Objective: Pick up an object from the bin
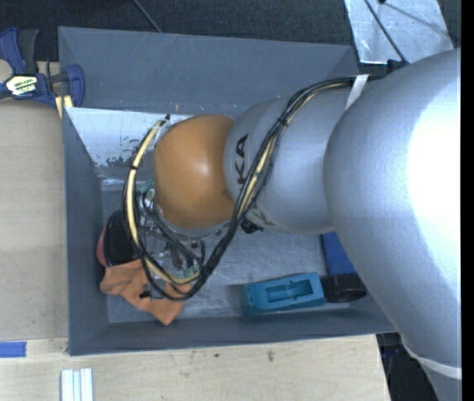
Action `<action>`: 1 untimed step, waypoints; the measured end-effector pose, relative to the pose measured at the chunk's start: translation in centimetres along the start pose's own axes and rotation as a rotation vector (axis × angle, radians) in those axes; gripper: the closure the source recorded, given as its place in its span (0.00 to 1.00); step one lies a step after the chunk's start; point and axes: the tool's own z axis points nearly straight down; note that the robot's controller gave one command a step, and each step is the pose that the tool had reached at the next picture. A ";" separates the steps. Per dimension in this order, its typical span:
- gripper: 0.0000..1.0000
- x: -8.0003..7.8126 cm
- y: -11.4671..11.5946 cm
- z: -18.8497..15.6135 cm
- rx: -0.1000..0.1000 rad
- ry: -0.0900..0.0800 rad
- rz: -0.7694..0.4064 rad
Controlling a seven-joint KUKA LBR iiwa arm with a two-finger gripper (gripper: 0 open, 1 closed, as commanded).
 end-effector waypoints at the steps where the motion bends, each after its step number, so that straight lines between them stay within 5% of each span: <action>1: 0.00 0.3 1.0 1.5 0.002 -0.001 -0.069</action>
Offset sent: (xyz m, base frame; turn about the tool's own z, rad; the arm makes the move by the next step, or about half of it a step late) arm 0.0074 0.0191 -0.0397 0.1247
